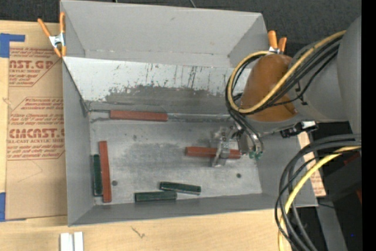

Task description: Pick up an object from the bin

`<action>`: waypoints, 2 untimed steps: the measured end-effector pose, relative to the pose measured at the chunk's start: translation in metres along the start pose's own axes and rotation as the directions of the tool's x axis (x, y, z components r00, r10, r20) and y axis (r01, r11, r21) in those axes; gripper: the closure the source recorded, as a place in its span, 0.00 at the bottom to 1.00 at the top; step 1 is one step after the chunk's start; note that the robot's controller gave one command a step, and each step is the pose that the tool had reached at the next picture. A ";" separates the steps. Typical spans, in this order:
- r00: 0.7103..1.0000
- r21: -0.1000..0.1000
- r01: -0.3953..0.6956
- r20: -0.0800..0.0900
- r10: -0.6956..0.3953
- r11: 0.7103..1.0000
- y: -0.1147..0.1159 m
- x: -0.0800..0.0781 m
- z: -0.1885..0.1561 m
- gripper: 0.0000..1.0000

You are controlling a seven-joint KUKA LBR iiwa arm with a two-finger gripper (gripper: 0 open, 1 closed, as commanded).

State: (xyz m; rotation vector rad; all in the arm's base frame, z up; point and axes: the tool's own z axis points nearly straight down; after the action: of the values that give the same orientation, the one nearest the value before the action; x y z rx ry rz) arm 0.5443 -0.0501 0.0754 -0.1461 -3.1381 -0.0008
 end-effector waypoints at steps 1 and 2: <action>1.000 0.000 0.000 -0.002 0.000 1.000 0.000 0.001 -0.008 1.00; 1.000 0.000 0.000 -0.004 0.000 1.000 0.000 0.001 -0.020 1.00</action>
Offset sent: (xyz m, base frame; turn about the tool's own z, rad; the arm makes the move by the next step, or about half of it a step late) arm -0.0001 0.0000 0.0579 0.0000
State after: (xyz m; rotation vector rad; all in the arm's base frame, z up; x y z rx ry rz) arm 0.5432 -0.0498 0.0949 -0.1458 -3.1340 -0.0018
